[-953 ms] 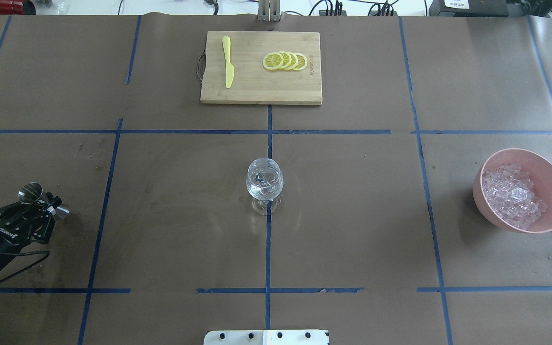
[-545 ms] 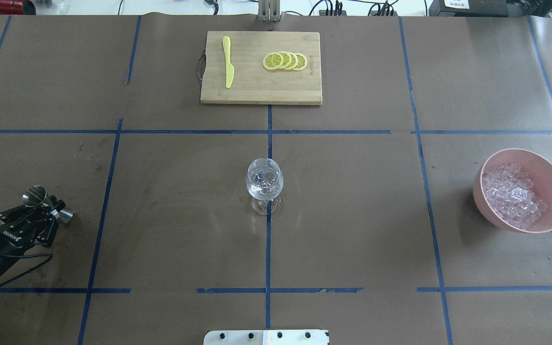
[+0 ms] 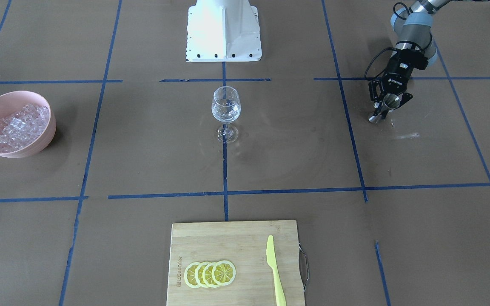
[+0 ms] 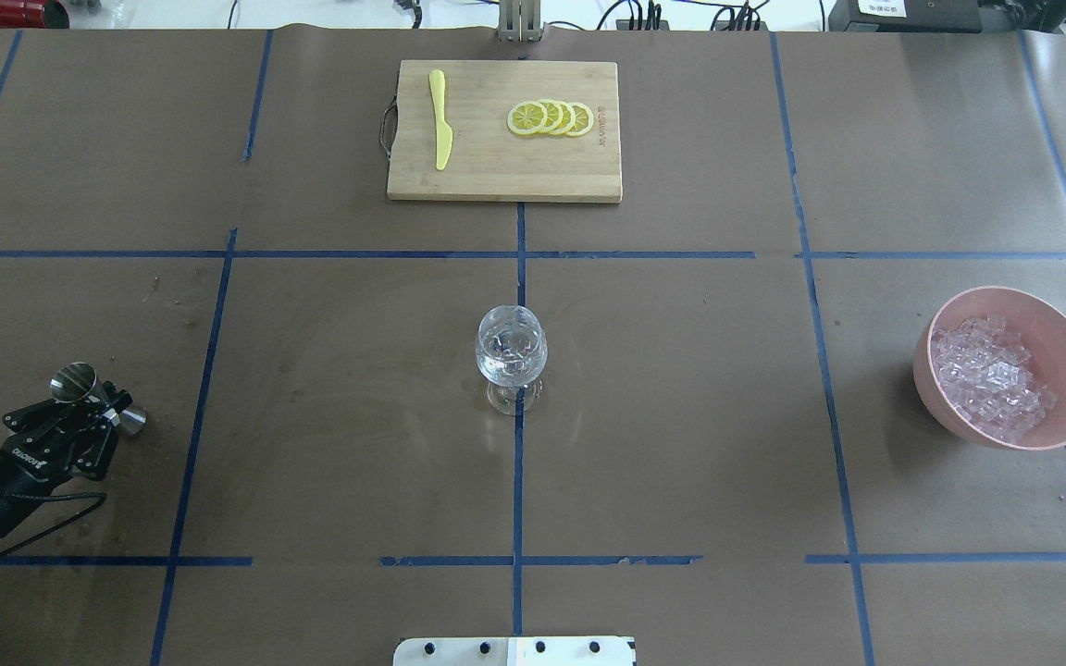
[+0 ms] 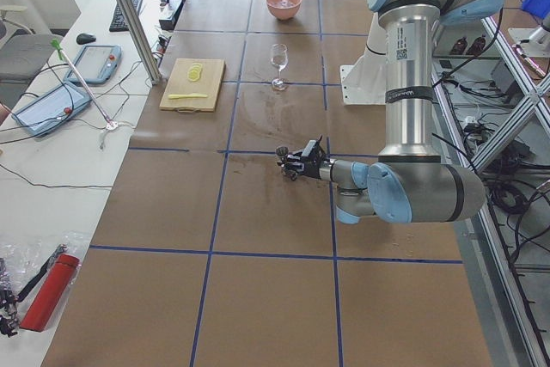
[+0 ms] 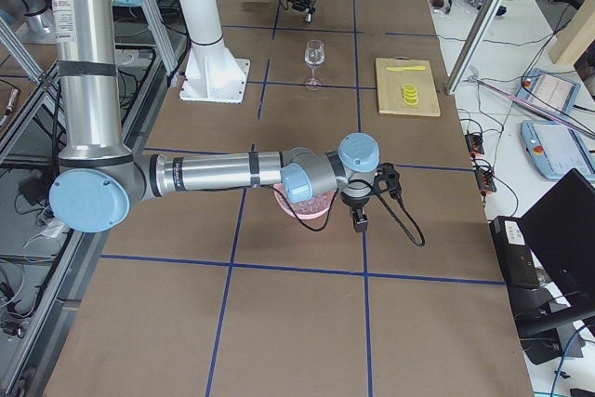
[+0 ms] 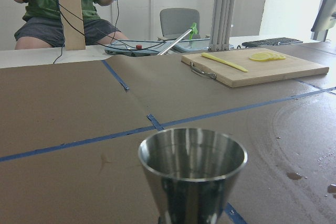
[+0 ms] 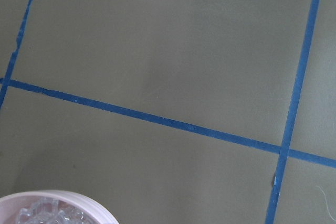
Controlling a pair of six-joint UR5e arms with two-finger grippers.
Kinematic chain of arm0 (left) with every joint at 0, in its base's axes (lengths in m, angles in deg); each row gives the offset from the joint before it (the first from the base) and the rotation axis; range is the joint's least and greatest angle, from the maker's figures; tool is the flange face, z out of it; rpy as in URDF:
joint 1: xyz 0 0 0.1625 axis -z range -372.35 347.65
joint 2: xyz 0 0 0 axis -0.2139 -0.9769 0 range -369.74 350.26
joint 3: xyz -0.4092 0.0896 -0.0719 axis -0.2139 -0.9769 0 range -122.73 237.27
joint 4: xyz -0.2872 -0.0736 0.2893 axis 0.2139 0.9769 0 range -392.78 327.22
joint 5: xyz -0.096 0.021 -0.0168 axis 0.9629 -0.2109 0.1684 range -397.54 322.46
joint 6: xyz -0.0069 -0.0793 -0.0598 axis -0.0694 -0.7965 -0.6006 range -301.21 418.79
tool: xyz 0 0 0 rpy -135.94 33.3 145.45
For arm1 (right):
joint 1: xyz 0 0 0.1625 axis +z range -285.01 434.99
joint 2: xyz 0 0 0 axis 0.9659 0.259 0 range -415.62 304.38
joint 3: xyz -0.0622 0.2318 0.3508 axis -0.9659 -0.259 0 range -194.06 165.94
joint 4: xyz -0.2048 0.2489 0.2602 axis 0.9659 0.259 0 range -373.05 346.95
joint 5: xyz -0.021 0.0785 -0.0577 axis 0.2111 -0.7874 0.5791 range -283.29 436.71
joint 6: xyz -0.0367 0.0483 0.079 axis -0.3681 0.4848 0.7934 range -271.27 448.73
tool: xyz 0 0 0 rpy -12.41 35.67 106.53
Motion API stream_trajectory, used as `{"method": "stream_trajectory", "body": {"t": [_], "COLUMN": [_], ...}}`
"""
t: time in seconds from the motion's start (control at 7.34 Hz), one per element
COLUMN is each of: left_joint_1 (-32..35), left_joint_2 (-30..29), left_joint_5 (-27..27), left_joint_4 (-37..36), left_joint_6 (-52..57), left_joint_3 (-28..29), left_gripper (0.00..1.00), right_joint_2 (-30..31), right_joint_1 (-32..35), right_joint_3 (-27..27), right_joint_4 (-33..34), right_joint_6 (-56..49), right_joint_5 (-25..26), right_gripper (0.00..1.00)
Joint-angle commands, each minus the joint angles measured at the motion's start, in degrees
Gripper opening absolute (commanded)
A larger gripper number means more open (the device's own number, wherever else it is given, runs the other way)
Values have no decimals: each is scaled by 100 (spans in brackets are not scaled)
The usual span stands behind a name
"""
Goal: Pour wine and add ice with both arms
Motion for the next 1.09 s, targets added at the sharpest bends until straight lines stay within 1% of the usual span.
{"method": "stream_trajectory", "body": {"t": [0.0,0.14,0.27,0.41,0.54,0.68,0.82,0.95], "left_joint_1": [-1,-1,-9,-10,-10,-27,-45,-53], "left_joint_2": [-16,-16,-16,-16,-16,-16,-7,-7], "left_joint_5": [12,12,12,20,12,20,38,47], "left_joint_4": [-4,-4,-4,-4,-4,-13,-48,-66], "left_joint_6": [0,0,-9,-9,-9,-9,8,9], "left_joint_3": [18,35,62,62,62,62,71,71], "left_gripper": [31,33,45,60,78,92,99,99], "right_joint_2": [-2,-2,-2,-2,-2,-2,-2,-2], "right_joint_1": [-11,-11,-11,-11,-11,-11,-11,-11], "right_joint_3": [-8,-8,-8,-8,1,9,10,10], "right_joint_4": [-8,-8,-8,-8,-8,-8,-8,-8], "right_joint_6": [0,0,0,0,0,0,0,0], "right_joint_5": [1,-8,0,1,-8,-8,-8,-8], "right_gripper": [100,100,100,100,100,100,100,100]}}
